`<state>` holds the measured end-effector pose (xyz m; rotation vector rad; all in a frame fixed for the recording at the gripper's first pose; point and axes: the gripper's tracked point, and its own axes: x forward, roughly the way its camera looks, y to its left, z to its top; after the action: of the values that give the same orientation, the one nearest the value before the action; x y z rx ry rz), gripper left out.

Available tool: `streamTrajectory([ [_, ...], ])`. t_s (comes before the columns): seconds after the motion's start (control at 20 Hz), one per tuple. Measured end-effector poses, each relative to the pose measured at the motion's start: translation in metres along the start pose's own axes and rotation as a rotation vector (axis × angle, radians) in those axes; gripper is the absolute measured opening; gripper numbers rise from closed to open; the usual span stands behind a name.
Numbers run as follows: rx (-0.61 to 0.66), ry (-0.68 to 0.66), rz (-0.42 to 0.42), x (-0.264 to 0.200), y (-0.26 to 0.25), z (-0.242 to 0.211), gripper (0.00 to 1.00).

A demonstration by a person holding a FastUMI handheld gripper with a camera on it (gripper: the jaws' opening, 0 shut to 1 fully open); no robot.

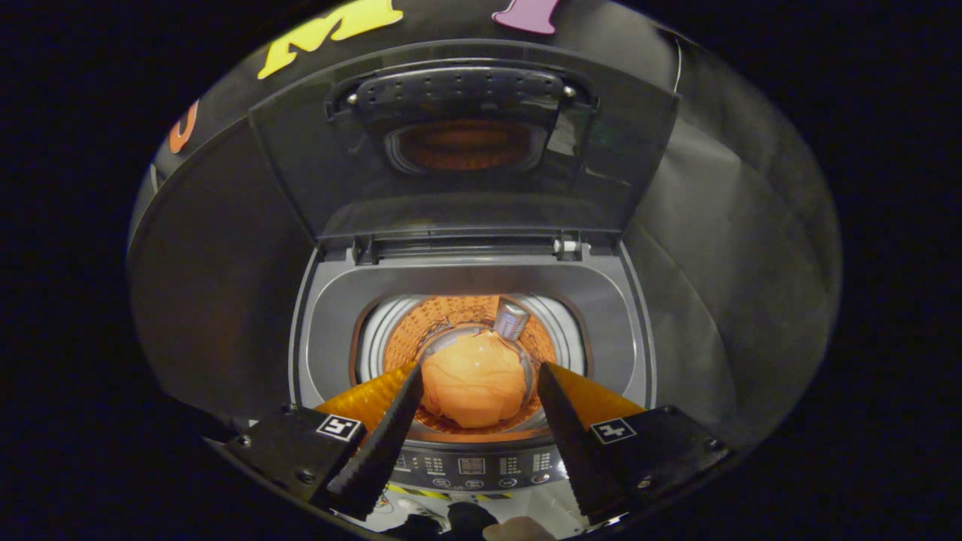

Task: Put the clothes into the washing machine and then close the washing machine lid.

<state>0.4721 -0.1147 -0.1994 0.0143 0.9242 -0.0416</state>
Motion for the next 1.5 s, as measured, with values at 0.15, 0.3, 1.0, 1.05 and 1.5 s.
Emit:
streamTrajectory([
  [0.15,-0.034,-0.069,-0.016,-0.017,-0.001,0.019,0.96],
  [0.3,-0.067,-0.152,-0.031,-0.040,-0.005,0.047,0.96],
  [1.0,-0.046,-0.418,0.038,-0.113,0.011,0.214,0.96],
  [1.05,-0.042,-0.427,0.043,-0.114,0.012,0.226,0.96],
  [1.5,-0.031,-0.398,0.047,-0.062,0.027,0.288,0.96],
])
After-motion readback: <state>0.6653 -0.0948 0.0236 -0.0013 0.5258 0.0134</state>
